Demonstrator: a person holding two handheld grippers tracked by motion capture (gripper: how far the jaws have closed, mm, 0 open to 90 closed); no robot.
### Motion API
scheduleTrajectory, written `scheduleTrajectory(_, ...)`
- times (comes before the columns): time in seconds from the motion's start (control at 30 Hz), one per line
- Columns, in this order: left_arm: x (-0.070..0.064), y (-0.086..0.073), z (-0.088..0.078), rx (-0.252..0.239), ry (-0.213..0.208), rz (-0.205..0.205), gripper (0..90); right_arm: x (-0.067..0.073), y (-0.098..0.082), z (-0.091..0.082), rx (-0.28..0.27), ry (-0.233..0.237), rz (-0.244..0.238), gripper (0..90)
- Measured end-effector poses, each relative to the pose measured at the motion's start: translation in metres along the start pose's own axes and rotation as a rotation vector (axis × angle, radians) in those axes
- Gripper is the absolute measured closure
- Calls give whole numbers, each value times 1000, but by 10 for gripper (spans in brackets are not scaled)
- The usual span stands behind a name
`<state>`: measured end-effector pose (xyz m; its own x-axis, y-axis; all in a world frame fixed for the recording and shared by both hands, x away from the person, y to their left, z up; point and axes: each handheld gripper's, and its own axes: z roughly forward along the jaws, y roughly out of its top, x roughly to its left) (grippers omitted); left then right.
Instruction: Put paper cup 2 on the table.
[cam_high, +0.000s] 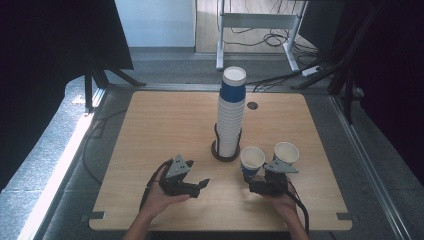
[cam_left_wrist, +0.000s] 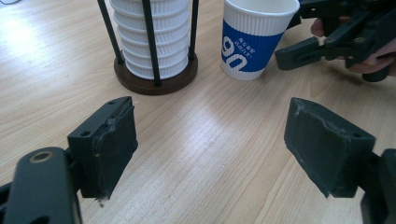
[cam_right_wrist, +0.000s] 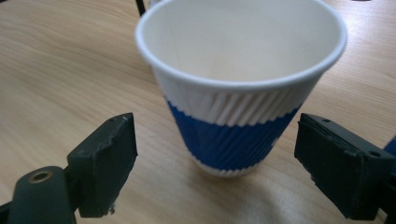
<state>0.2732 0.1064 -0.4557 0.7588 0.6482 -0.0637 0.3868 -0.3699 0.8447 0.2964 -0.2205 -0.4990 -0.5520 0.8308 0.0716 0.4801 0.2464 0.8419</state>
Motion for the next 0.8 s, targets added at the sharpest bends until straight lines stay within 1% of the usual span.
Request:
scheduleTrajectory(0.13, 0, 0, 0, 0, 2, -2, 173, 2, -1, -13, -14, 6, -10, 134)
scheduleTrajectory(0.2, 0, 0, -1, -1, 0, 0, 173, 1, 0, -20, -27, 6, -7, 136)
scheduleTrajectory(0.3, -1, 1, -1, -4, -1, 2, 173, 0, 3, -33, -59, 15, -2, 155)
scheduleTrajectory(0.4, -1, 1, -2, -7, 0, 3, 173, 2, 10, -46, -106, 41, -4, 172)
scheduleTrajectory(0.43, 0, 1, -2, -7, 0, 2, 173, 3, 13, -50, -123, 53, -8, 182)
scheduleTrajectory(0.53, 0, 0, -3, -10, 1, 0, 173, 10, 19, -57, -168, 111, -26, 202)
scheduleTrajectory(0.6, -1, 0, -3, -11, 0, 1, 173, 16, 21, -59, -183, 145, -42, 217)
scheduleTrajectory(0.63, -1, 0, -3, -12, -2, 0, 173, 22, 22, -59, -188, 174, -55, 223)
scheduleTrajectory(0.73, -2, -2, -2, -9, -4, 0, 173, 35, 23, -53, -185, 239, -78, 238)
scheduleTrajectory(0.8, -3, -3, -1, -7, -5, 0, 173, 44, 22, -46, -163, 266, -100, 238)
